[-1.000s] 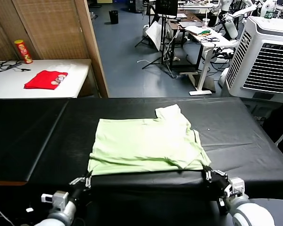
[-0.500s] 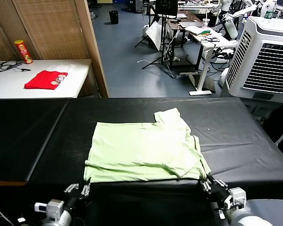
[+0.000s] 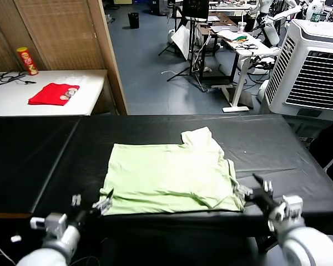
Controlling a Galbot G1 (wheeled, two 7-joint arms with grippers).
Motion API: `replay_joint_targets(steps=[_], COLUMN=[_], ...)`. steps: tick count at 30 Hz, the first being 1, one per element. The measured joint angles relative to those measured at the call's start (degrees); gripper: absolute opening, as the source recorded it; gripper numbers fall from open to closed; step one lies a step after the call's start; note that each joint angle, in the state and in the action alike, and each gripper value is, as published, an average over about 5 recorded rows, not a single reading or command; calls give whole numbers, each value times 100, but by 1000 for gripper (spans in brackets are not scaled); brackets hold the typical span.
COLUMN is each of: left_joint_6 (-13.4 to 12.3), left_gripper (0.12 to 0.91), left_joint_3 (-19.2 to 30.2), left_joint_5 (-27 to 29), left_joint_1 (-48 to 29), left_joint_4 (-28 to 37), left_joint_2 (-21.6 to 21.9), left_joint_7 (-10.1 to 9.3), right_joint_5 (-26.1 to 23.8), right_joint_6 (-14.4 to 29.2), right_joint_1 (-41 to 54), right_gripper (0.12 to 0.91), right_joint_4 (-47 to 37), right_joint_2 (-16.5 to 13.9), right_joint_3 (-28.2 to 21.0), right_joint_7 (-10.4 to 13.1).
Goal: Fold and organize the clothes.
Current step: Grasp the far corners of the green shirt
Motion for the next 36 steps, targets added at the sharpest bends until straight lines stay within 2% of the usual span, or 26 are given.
replay_joint_targets(steps=[9, 18, 27, 36], left_joint_6=[120, 231, 487, 513], left_gripper=[798, 798, 798, 797], left_joint_3=[871, 1610, 1769, 1806], left_joint_5=[-786, -1117, -1397, -1277], left_joint_1=[-2085, -3708, -4356, -4493], left_joint_4=[1784, 3392, 4317, 4758], left_joint_2=[242, 115, 6, -176], left_joint_7=[-211, -222, -218, -166], right_joint_5=[-1, -5, -299, -363], right_joint_6=[-66, -367, -100, -43], right_joint_1=[2083, 3201, 3686, 3790], right_gripper=[798, 798, 798, 780], right_joint_4=[-2213, -3828, -4857, -5333], right_joint_2=[369, 852, 1303, 1444], right_joint_3=[-1195, -1818, -2030, -2019], right_joint_7=[-65, -144, -334, -381])
